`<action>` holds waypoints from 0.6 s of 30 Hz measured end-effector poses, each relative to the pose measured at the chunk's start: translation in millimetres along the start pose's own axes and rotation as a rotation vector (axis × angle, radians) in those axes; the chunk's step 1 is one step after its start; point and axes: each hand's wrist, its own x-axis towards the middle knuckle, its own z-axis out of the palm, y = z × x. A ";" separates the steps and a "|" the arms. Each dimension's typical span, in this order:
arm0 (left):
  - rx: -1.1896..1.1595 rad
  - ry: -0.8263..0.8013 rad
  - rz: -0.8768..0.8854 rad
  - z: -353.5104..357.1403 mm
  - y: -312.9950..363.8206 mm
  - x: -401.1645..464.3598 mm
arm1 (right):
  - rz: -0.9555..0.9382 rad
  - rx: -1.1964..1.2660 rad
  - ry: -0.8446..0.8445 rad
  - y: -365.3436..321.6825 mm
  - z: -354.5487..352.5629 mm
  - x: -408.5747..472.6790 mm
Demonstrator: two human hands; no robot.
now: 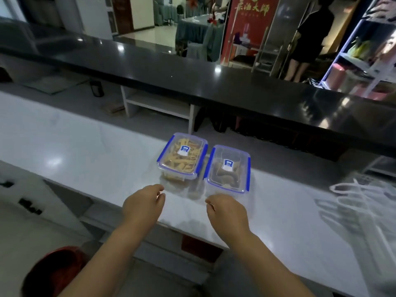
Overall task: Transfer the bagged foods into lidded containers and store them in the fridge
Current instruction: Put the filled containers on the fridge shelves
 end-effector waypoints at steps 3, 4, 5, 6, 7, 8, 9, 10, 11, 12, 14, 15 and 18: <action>0.020 0.014 -0.058 -4.4 -2.3 35.4 | -0.060 0.085 0.041 -4.2 0.9 46.5; 0.026 0.013 -0.085 -6.1 -2.2 46.2 | -0.078 0.095 0.051 -4.4 0.9 60.8; 0.032 0.014 -0.111 -7.2 -2.0 56.7 | -0.081 0.097 0.051 -3.9 1.0 74.9; 0.036 0.018 -0.135 -7.5 -1.4 66.6 | -0.070 0.093 0.045 -3.1 0.8 88.2; 0.037 0.020 -0.155 -6.3 -1.0 75.5 | -0.057 0.082 0.037 -1.6 1.2 100.6; 0.030 0.020 -0.172 -4.5 -0.3 83.2 | -0.053 0.061 0.027 -0.2 2.4 111.4; 0.019 0.014 -0.186 -1.7 0.3 90.4 | -0.052 0.033 0.007 0.7 3.8 121.1; 0.006 0.007 -0.198 1.3 1.1 97.1 | -0.045 0.002 -0.026 1.3 6.2 129.7; -0.008 -0.002 -0.206 5.1 1.4 104.0 | -0.033 -0.027 -0.062 1.7 8.2 136.5; -0.022 -0.013 -0.213 8.8 2.4 110.7 | -0.019 -0.055 -0.087 1.5 9.9 141.8; -0.054 -0.057 -0.237 16.2 4.3 125.0 | -0.006 -0.106 -0.095 1.2 13.4 149.3; -0.076 -0.092 -0.252 19.6 4.9 131.9 | -0.004 -0.131 -0.097 0.7 14.8 152.4; -0.163 -0.208 -0.268 31.6 0.8 150.7 | 0.019 -0.161 -0.123 -2.2 20.2 160.8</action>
